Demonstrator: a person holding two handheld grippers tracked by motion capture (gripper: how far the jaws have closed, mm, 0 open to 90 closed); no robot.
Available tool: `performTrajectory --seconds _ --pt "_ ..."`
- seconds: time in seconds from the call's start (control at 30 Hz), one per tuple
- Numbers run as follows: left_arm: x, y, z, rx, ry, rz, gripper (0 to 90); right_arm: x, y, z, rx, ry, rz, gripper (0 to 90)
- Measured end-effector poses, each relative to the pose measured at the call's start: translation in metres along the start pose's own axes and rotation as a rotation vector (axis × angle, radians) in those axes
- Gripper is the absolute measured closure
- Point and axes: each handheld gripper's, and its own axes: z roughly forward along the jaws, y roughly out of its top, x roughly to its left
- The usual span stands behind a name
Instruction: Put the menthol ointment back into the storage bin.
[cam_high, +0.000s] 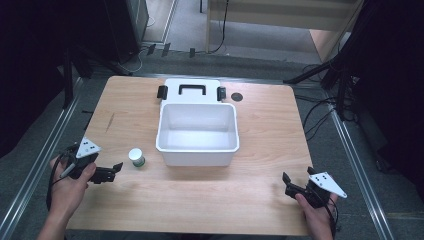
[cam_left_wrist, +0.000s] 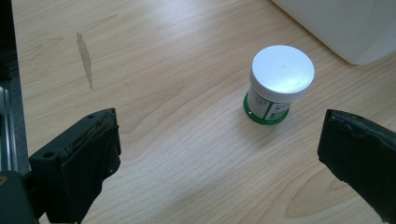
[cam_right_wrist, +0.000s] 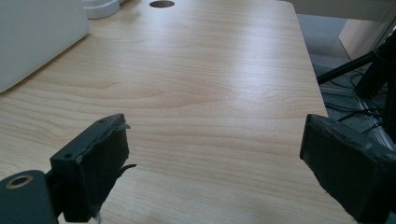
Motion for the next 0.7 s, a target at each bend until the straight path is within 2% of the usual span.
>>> performTrajectory --seconds 0.27,0.33,0.4,0.57,0.7 --pt "-0.004 0.021 0.000 0.109 0.003 0.087 0.0 0.001 0.000 0.000 0.001 0.003 -0.003 8.3" --pt "-0.006 0.026 0.002 0.145 0.014 0.130 0.0 0.001 0.000 0.000 0.000 0.002 -0.004 8.3" --pt "-0.008 0.029 0.004 0.172 0.009 0.149 0.0 0.001 0.000 0.000 0.001 0.004 -0.009 8.3" --pt "-0.011 0.038 0.009 0.251 -0.003 0.180 0.0 0.001 0.000 0.000 0.005 0.003 -0.008 8.3" --pt "-0.012 0.042 0.015 0.328 0.003 0.168 0.0 0.002 0.000 0.000 0.006 0.003 -0.009 8.3"
